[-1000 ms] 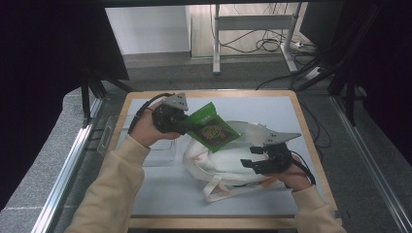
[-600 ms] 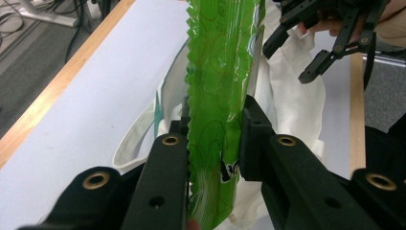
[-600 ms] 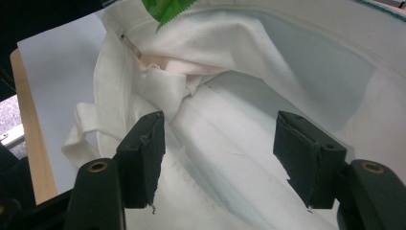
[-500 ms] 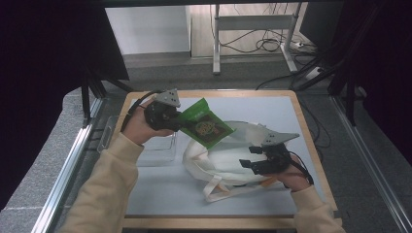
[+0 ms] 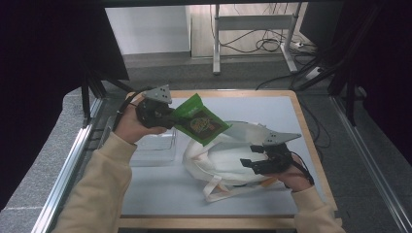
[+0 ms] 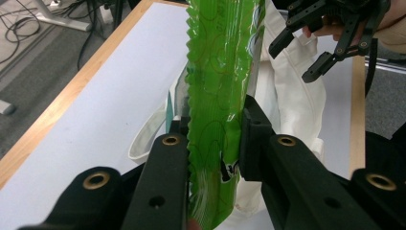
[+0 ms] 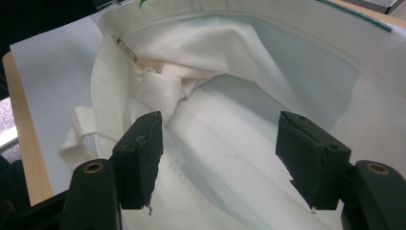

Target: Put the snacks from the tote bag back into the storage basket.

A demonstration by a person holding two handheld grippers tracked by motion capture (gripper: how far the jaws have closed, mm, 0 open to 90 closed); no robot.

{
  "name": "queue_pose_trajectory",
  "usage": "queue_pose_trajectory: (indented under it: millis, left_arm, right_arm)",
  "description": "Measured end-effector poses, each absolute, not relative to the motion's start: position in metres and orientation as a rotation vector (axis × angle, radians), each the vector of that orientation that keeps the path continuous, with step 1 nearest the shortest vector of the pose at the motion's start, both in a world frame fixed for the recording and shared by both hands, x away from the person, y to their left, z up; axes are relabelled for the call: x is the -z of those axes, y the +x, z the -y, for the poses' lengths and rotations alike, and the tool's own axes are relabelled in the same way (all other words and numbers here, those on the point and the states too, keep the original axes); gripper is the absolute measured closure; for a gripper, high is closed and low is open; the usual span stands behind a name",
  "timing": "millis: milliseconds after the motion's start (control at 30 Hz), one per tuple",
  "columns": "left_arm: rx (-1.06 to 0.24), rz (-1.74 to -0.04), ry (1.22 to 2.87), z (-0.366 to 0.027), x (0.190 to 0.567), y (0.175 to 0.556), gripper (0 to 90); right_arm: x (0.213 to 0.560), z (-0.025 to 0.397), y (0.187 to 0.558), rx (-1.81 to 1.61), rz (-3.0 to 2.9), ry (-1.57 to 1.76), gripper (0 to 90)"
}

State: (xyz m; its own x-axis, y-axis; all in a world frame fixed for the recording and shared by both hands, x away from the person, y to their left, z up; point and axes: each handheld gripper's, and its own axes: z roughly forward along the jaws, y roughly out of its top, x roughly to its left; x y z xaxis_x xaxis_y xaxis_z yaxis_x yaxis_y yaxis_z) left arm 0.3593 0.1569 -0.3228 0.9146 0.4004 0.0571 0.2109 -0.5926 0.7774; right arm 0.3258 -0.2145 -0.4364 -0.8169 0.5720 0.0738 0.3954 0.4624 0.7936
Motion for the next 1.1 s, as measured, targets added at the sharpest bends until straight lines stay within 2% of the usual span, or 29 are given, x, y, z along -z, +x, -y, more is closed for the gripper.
queue_pose_trajectory:
  millis: [1100]
  left_arm:
    - [-0.368, -0.551, 2.214, -0.21, 0.302, 0.368, 76.7]
  right_arm:
    - [0.437, 0.218, 0.326, -1.264, -2.511, 0.853, 32.8]
